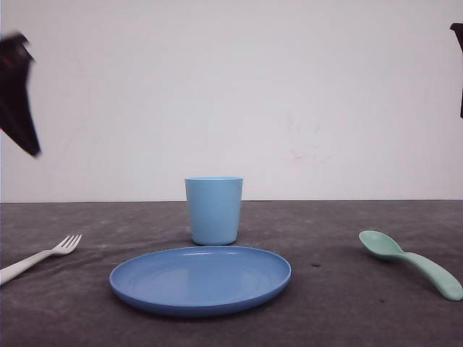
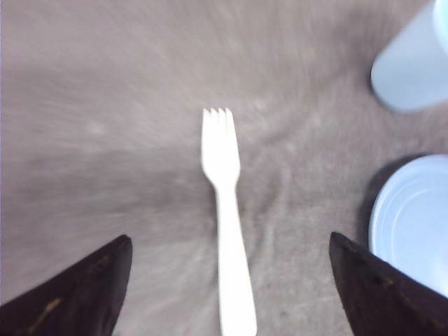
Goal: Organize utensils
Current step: 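Lower the left gripper onto the white fork and grasp it, then lift the fork with the left gripper and lower it into the cup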
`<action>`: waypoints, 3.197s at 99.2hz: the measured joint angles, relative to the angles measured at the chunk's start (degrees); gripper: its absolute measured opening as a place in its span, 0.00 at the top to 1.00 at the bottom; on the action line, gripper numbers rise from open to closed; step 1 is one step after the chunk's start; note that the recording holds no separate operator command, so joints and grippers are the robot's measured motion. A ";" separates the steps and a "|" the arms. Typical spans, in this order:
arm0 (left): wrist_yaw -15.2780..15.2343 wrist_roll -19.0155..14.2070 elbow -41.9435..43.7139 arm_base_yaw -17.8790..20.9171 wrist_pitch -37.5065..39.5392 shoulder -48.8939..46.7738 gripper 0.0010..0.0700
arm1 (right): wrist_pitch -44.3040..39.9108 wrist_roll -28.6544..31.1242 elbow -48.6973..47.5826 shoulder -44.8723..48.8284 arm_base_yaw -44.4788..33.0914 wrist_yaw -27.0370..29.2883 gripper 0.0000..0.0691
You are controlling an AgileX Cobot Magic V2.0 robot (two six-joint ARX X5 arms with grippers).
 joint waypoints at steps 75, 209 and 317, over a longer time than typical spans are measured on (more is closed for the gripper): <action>-12.61 -1.79 0.00 -9.05 11.41 21.81 0.35 | -0.09 0.00 0.00 0.00 0.00 0.00 0.02; -13.11 -2.23 1.64 -10.19 10.75 23.34 0.96 | -1.88 -0.02 0.00 0.00 0.00 0.00 0.02; 1.07 2.21 13.75 -18.23 55.98 27.12 0.96 | -1.90 -0.02 0.00 0.00 0.00 0.00 0.02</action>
